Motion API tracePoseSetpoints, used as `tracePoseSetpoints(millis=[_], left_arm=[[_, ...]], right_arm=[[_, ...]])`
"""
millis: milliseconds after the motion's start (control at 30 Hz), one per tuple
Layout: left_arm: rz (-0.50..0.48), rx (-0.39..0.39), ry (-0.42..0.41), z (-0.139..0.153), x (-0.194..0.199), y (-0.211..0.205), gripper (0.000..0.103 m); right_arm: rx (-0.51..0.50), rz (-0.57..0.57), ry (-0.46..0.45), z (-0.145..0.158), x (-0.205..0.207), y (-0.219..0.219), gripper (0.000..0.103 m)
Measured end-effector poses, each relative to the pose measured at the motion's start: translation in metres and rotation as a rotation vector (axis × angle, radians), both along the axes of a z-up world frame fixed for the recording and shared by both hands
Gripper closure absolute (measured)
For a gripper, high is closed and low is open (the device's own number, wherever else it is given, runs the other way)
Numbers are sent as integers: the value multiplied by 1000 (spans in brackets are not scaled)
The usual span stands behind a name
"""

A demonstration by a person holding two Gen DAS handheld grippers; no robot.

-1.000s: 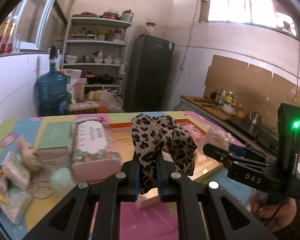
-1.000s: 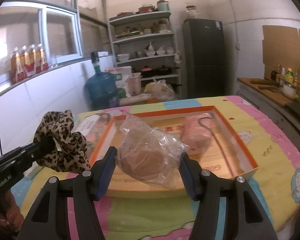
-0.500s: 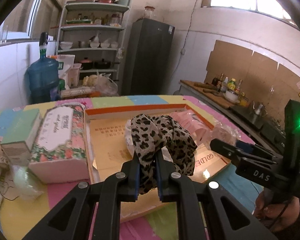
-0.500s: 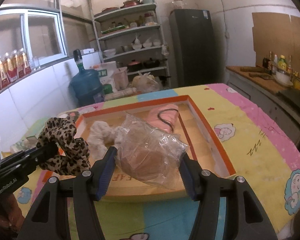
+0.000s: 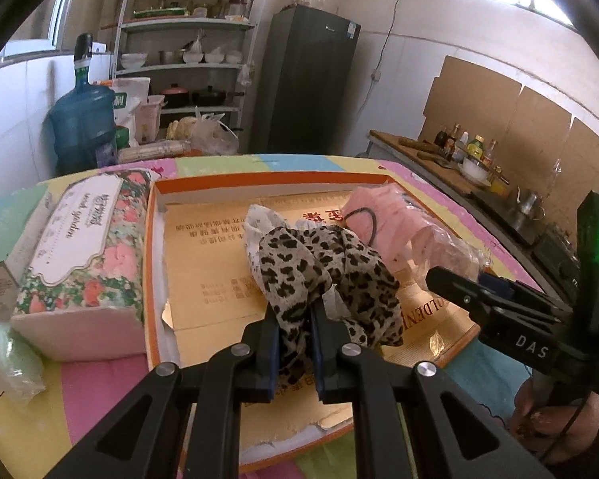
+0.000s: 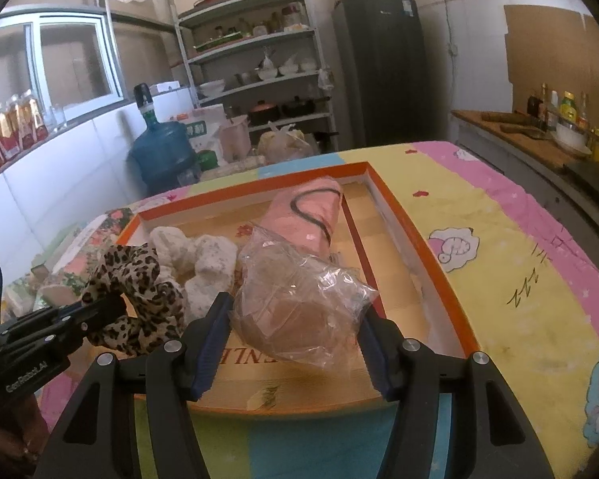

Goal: Organize soft objects
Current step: 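Carry the clear bag with the right tool while the left carries the cloth to the tray, then open the right tool over the tray while the left tool releases the cloth inside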

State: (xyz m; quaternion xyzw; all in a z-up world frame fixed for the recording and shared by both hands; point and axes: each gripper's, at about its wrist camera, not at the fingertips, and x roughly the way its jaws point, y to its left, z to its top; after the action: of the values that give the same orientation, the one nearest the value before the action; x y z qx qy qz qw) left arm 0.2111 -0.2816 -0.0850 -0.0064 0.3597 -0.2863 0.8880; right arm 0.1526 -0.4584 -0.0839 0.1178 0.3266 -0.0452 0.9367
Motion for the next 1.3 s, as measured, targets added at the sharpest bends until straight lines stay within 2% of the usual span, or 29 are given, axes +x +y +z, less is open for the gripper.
tracePoseSetpoints(millis=[67,133,200,267,300,367,500,900,1067,1300], left_arm=[[0,1,27,-3,2,-2,75],[-1,-13,42,-5,3,-2,68],[-3,-26,35,-3,0,-2,62],[-3,-33,25,-2,-3,-2,47],[-2,-37,25,-1,-3,-1,45],[3,-43,22,0,-4,0,44],[12,-41,9,5,-7,2,44],[33,-61,-54,25,-24,22,44],[82,-11,-127,37,-38,32,44],[140,14,-162,48,-49,53,44]], right_arm=[[7,3,8,-3,3,-1,40],[6,5,8,-3,4,-2,39],[2,7,10,-3,5,-1,38],[2,8,11,-4,4,0,37],[3,8,12,-4,4,0,37],[3,8,16,-4,5,0,36],[-2,-2,18,-3,4,0,27],[-19,-31,-14,10,-11,5,27],[-42,-42,-44,21,-20,13,26],[-64,-46,-77,33,-30,30,26]])
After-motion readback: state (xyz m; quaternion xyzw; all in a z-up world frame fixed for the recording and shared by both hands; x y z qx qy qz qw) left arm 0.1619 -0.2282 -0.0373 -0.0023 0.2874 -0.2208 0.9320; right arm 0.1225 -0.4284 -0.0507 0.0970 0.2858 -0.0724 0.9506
